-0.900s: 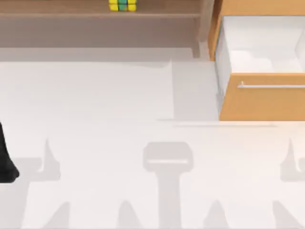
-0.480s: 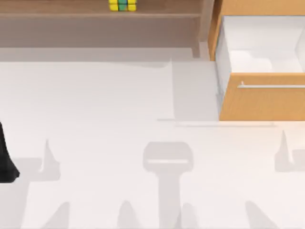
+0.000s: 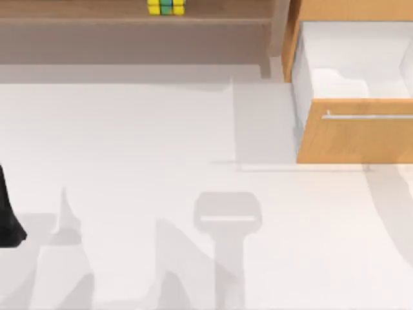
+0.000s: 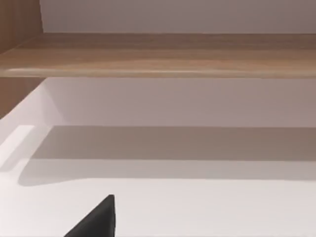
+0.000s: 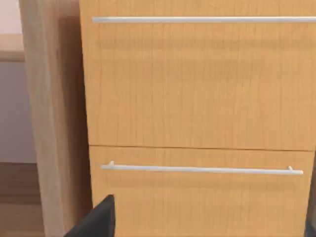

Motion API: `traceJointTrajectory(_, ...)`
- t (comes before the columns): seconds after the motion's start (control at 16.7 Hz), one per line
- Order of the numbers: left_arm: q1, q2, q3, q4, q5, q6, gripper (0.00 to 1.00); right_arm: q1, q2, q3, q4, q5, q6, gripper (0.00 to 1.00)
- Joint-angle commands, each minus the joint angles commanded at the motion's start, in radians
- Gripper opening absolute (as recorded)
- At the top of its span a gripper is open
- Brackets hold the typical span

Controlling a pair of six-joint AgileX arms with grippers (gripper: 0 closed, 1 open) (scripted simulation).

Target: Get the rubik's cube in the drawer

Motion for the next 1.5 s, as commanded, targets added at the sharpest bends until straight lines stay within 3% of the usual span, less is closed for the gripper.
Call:
traceJointTrajectory(0.84, 0.0, 0.0, 0.0, 0.0, 0.0, 0.0, 1.0, 0.437, 1.444, 1.028, 0.322, 0.505, 0.015, 1.0)
traceJointTrajectory(1.14, 0.0, 0.0, 0.0, 0.0, 0.0, 0.0, 1.0, 0.496, 1.672, 1.202, 0.354, 0.595, 0.022, 1.0)
traceJointTrajectory(1.5, 0.0, 0.0, 0.0, 0.0, 0.0, 0.0, 1.0, 0.495, 1.687, 1.21, 0.355, 0.6, 0.023, 1.0)
